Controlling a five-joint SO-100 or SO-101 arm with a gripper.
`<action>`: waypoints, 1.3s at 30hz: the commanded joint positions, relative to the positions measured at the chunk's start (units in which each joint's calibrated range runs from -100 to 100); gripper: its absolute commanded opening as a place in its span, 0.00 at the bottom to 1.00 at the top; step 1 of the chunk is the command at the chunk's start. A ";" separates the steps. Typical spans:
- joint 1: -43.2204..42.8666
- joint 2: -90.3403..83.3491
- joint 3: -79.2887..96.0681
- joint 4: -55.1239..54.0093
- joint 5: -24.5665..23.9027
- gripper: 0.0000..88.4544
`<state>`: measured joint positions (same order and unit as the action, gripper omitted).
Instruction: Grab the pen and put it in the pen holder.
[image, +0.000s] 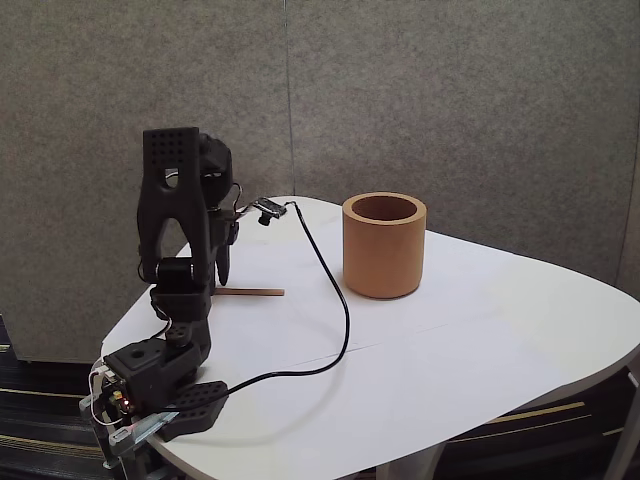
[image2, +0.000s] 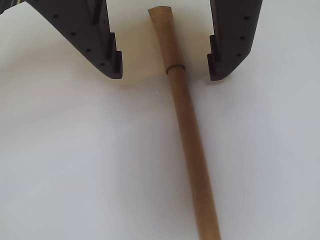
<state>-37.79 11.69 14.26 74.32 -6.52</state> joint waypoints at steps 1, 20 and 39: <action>0.01 -0.34 0.18 -0.34 0.23 0.27; 0.38 -1.15 -0.18 -0.34 -0.09 0.27; 0.16 -15.71 1.90 -0.34 -0.09 0.27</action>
<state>-37.13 1.44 14.80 74.32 -6.52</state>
